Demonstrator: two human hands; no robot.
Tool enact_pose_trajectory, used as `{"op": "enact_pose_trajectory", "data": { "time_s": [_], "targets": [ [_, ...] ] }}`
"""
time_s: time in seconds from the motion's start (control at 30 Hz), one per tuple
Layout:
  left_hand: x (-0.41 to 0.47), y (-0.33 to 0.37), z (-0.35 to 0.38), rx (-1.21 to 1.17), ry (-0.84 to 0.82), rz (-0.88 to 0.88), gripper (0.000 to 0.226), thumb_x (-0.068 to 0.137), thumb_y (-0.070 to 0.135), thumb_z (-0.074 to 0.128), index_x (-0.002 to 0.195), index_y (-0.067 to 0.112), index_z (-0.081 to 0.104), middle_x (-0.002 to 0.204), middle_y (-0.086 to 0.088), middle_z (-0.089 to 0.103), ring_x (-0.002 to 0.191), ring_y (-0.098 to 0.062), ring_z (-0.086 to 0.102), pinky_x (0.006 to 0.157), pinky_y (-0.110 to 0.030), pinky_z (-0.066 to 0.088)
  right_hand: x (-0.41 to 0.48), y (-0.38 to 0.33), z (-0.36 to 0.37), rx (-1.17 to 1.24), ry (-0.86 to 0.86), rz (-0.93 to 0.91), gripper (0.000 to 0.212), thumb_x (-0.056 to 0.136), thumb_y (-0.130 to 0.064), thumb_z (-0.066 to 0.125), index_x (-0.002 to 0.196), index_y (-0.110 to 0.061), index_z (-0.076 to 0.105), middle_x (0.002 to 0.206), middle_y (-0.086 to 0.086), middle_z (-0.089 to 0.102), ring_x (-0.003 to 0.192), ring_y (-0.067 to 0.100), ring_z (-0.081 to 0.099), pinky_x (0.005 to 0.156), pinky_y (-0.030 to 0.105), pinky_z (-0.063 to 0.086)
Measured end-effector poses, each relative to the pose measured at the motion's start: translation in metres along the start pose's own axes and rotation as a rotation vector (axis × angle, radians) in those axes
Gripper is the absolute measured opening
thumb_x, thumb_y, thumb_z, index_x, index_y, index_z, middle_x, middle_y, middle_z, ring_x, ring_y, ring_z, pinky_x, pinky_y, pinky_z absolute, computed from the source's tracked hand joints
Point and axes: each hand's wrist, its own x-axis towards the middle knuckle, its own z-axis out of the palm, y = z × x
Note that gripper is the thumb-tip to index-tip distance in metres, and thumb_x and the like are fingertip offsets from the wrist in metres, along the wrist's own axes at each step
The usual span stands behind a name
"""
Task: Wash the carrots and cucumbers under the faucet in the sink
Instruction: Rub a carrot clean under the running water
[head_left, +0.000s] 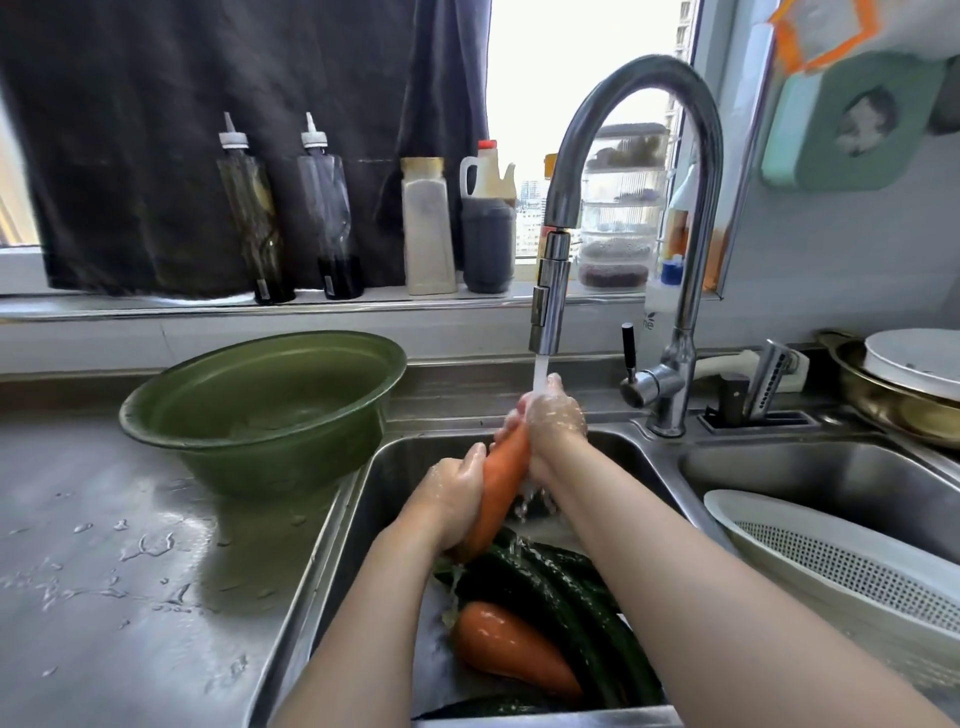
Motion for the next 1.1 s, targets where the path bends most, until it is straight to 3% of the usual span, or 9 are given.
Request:
{"op": "enact_pose_trajectory", "data": {
  "time_s": [0.1,0.23,0.33,0.5,0.6,0.7,0.83,0.97,1.1],
  "targets": [
    [0.003,-0.006,-0.003,-0.164,-0.088,-0.052,0.044,0.106,0.050,0.041,0.137,0.029,0.064,0.130,-0.005,0.068,0.118,-0.026,0.063,0.105,-0.037,0.043,-0.003,0.005,-0.004,0.017,-0.107,-0.043,0.060,0.107,-0.055,0.035,0.064,-0.016,0.049,0.052,0.006,0.048,0.045,0.021,0.048,0.058,0.033,0.046],
    [-0.008,-0.005,-0.012,-0.626,-0.522,-0.251,0.041,0.096,0.047,0.053,0.091,0.009,0.069,0.081,-0.017,0.067,0.065,-0.031,0.066,0.063,-0.042,0.057,-0.005,0.013,-0.025,0.051,-0.330,-0.113,0.009,0.106,-0.022,0.051,0.107,-0.015,0.055,0.082,0.007,0.063,0.068,0.022,0.063,0.072,0.040,0.058],
    [-0.010,0.003,-0.012,-0.641,-0.721,-0.297,0.050,0.088,0.055,0.050,0.086,0.008,0.065,0.075,-0.012,0.064,0.056,-0.028,0.065,0.053,-0.033,0.055,-0.002,0.021,-0.031,0.060,-0.334,-0.107,0.022,0.099,-0.018,0.065,0.119,-0.016,0.054,0.085,0.004,0.064,0.069,0.018,0.063,0.069,0.037,0.058],
    [-0.004,-0.001,0.001,-0.663,-0.581,-0.248,0.054,0.101,0.062,0.045,0.118,0.014,0.062,0.093,-0.017,0.070,0.071,-0.034,0.068,0.059,-0.041,0.058,0.009,0.014,-0.017,0.158,0.020,-0.030,0.042,0.100,-0.056,0.056,0.097,-0.014,0.061,0.067,0.004,0.055,0.046,0.017,0.050,0.052,0.029,0.047],
    [-0.001,-0.001,-0.002,-0.694,-0.537,-0.178,0.048,0.098,0.049,0.055,0.132,0.016,0.059,0.101,-0.014,0.073,0.075,-0.030,0.070,0.054,-0.034,0.056,0.021,-0.001,-0.022,0.186,0.195,-0.043,0.053,0.108,-0.054,0.035,0.085,-0.012,0.055,0.062,0.009,0.056,0.049,0.024,0.054,0.054,0.033,0.050],
    [-0.004,0.012,0.005,-0.747,-0.472,-0.103,0.035,0.100,0.034,0.057,0.129,0.015,0.061,0.094,-0.009,0.076,0.076,-0.025,0.073,0.051,-0.029,0.056,0.029,-0.008,-0.035,0.204,0.211,-0.073,0.046,0.111,-0.041,0.034,0.081,-0.011,0.052,0.063,0.008,0.062,0.054,0.023,0.061,0.058,0.035,0.054],
    [0.004,0.024,0.021,-0.908,-0.328,-0.213,0.029,0.103,0.036,0.057,0.127,0.021,0.064,0.095,-0.015,0.075,0.079,-0.030,0.072,0.052,-0.033,0.057,0.030,0.005,-0.050,-0.081,-0.003,-0.049,0.018,0.104,-0.017,0.052,0.099,-0.001,0.060,0.095,0.015,0.067,0.083,0.027,0.066,0.089,0.046,0.055],
    [0.007,0.029,0.030,-0.934,-0.364,-0.250,0.027,0.106,0.030,0.051,0.125,0.017,0.063,0.098,-0.016,0.070,0.081,-0.030,0.069,0.054,-0.034,0.058,0.043,0.018,-0.058,-0.252,0.002,-0.063,0.039,0.090,-0.035,0.074,0.112,-0.003,0.069,0.110,0.018,0.075,0.089,0.032,0.074,0.074,0.043,0.060],
    [0.004,0.032,0.033,-0.956,-0.399,-0.229,0.025,0.105,0.020,0.050,0.124,0.011,0.065,0.108,-0.018,0.069,0.091,-0.029,0.068,0.075,-0.046,0.062,0.056,0.015,-0.067,-0.086,0.222,-0.076,0.054,0.097,-0.054,0.061,0.105,0.000,0.061,0.102,0.018,0.074,0.089,0.034,0.072,0.088,0.052,0.059]
  ]
}}
